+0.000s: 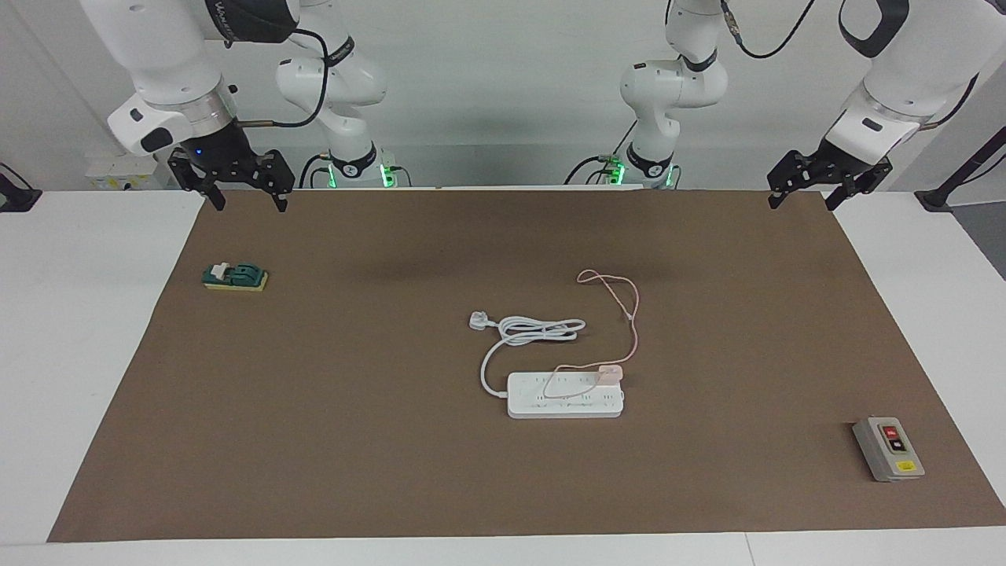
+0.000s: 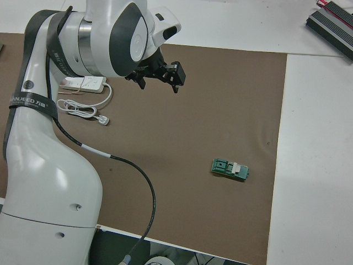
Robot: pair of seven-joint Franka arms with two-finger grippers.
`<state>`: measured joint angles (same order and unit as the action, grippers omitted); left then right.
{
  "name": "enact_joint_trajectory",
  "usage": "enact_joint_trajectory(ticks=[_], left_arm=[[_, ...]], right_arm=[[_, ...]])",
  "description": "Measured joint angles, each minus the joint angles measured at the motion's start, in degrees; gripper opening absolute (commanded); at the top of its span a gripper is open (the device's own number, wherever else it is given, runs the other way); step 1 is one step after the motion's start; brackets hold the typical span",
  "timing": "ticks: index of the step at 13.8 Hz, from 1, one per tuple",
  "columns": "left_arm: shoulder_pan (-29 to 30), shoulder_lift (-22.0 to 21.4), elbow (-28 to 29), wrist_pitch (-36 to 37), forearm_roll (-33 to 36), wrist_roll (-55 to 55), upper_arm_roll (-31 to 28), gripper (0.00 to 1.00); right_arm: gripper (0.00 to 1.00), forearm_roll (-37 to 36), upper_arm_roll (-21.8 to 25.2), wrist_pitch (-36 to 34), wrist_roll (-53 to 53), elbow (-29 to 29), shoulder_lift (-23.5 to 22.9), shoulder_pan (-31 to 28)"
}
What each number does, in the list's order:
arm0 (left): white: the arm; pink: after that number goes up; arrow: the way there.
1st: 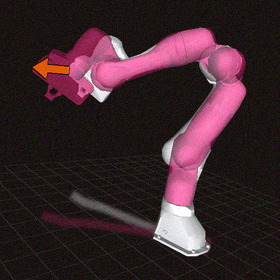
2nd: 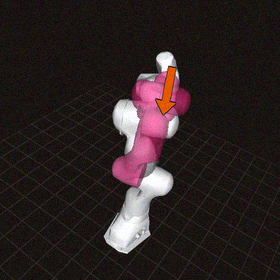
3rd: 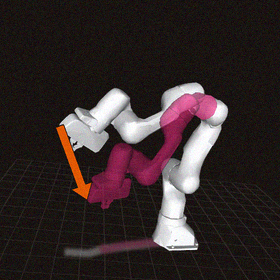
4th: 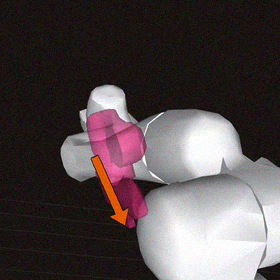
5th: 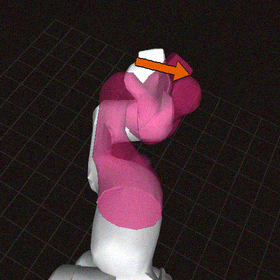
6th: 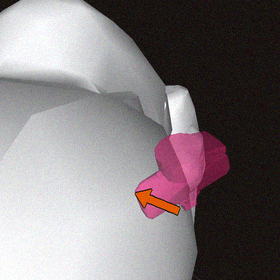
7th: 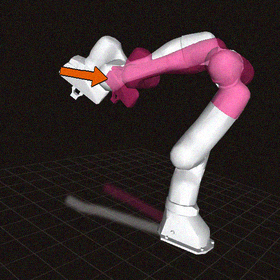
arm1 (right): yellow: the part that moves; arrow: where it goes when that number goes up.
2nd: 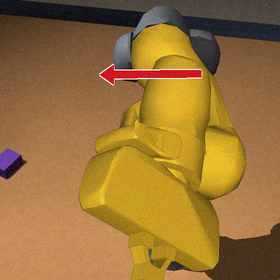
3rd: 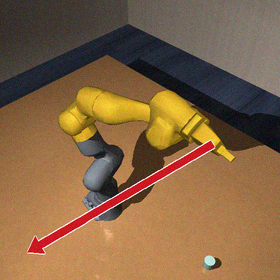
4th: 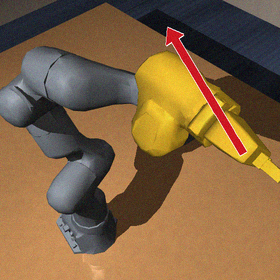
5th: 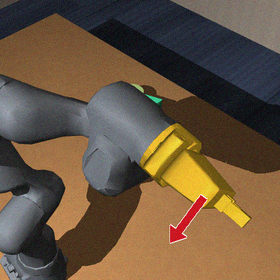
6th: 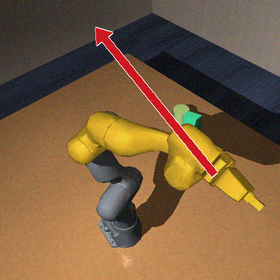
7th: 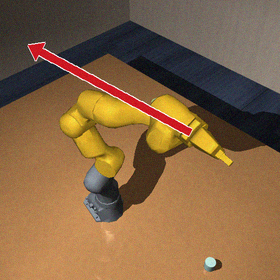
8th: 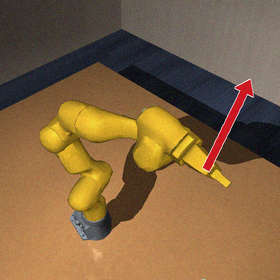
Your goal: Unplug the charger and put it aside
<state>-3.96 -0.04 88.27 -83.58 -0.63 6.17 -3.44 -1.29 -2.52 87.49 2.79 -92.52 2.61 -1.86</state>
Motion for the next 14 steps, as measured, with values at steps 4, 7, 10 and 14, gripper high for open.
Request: enact_joint_trajectory(ticks=[4,7,10,14], left_arm=[[0.0,0.0,0.0,0.0,0.0,0.0,0.0,1.00],[0.0,0.0,0.5,0.0,0.0,0.0,0.0,1.00],[0.0,0.0,0.7,0.1,0.0,0.0,0.0,1.00],[0.1,0.0,0.7,0.0,0.0,-1.1,-0.4,1.00]], right_arm=[[1.00,0.0,0.0,0.0,0.0,0.0,0.0,0.0],[1.00,0.0,0.0,0.0,0.0,0.0,0.0,0.0],[1.00,0.0,0.0,0.0,0.0,0.0,0.0,0.0],[1.00,0.0,-0.1,0.0,0.0,0.0,0.0,0.0]])
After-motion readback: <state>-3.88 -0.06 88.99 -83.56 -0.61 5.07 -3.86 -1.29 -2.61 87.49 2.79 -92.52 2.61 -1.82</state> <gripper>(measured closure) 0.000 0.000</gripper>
